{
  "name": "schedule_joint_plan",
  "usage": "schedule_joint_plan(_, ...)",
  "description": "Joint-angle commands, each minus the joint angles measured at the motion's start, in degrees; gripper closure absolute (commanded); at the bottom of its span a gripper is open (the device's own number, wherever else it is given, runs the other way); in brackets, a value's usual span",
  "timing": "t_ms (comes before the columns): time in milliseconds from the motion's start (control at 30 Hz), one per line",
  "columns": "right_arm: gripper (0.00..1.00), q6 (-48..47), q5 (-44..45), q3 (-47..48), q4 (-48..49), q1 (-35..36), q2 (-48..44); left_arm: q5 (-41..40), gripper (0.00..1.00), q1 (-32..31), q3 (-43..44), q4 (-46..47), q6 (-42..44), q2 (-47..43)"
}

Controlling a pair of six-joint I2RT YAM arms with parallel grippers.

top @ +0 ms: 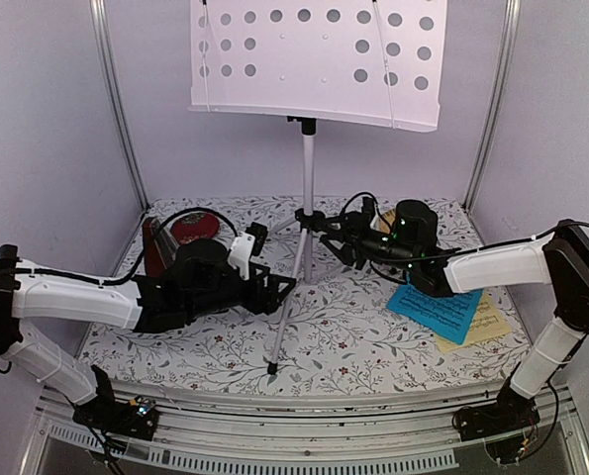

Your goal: Pack up the instrument practice props

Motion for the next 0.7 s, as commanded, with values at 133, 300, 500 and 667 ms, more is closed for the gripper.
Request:
schedule_joint_plan(133,0.41,-17.6,8.9,-6.2,-4.7,0.1,-16.2,5.7,0.23,3.4,1.4,3.7,-4.7,-0.5)
schedule_joint_plan(300,0.34,-29.4,5.6,-5.3,-8.0,-3.5,-20.7,13.0,0.23,6.1,-0.3,7.2,-8.2,-1.6)
schedule_joint_plan(500,0.37,-40.6,-13.6,5.3,-8.2,-8.6,-12.5,16.1,0.24,7.2,0.5,6.6,-7.8,-0.6)
schedule_joint_plan(667,0.38,-49.1,-22.7,15.5,-10.6,-9.0,-5.8,20.7,0.28,8.2,1.5,7.3,-9.0,0.6)
